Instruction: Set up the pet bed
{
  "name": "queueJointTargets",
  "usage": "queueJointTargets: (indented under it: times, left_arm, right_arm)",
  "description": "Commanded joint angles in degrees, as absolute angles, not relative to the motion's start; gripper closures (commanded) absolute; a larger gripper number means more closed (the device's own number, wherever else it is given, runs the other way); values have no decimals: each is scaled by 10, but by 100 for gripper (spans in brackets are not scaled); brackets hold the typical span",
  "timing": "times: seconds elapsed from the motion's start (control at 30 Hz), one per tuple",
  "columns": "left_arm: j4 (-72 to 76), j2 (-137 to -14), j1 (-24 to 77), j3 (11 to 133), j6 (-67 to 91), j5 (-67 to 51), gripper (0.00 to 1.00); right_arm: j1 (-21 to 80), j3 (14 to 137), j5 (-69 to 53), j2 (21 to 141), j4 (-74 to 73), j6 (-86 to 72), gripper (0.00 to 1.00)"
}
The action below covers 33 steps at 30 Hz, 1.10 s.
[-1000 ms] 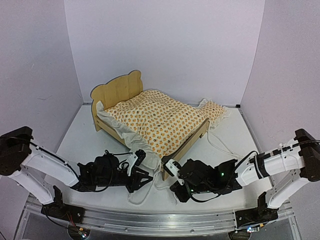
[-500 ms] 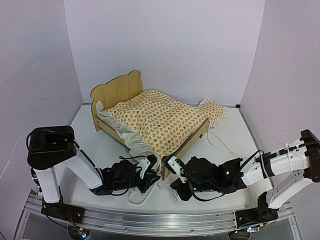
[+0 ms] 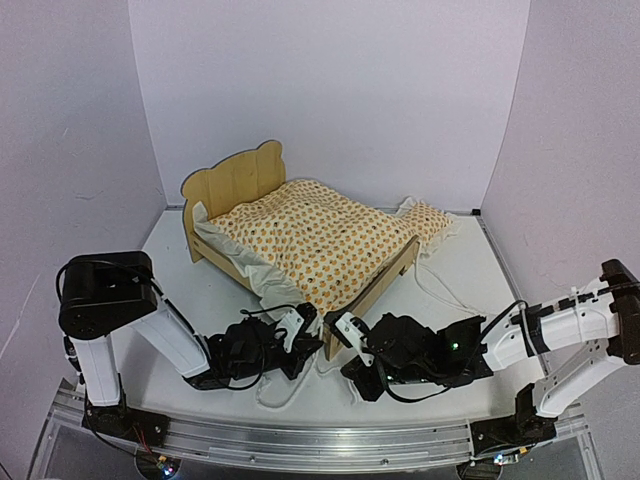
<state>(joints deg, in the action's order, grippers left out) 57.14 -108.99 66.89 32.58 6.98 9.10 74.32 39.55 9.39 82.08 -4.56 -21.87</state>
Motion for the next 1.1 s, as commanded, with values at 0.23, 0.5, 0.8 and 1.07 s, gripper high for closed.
queueJointTargets:
  times: [0.23, 0.5, 0.8, 1.07]
  left_arm:
    - [605, -1033, 664, 322, 60, 54, 100]
    - [561, -937, 663, 270, 125, 23, 100]
    - [539, -900, 664, 270, 156, -52, 100]
    - [520, -869, 663, 256, 167, -70, 100]
  right_arm:
    - [737, 402, 143, 796, -35, -231, 100]
    - [709, 439, 122, 840, 14, -231, 100]
    - [696, 499, 102, 910, 67, -174, 100]
    - [679, 479, 92, 957, 172, -119, 100]
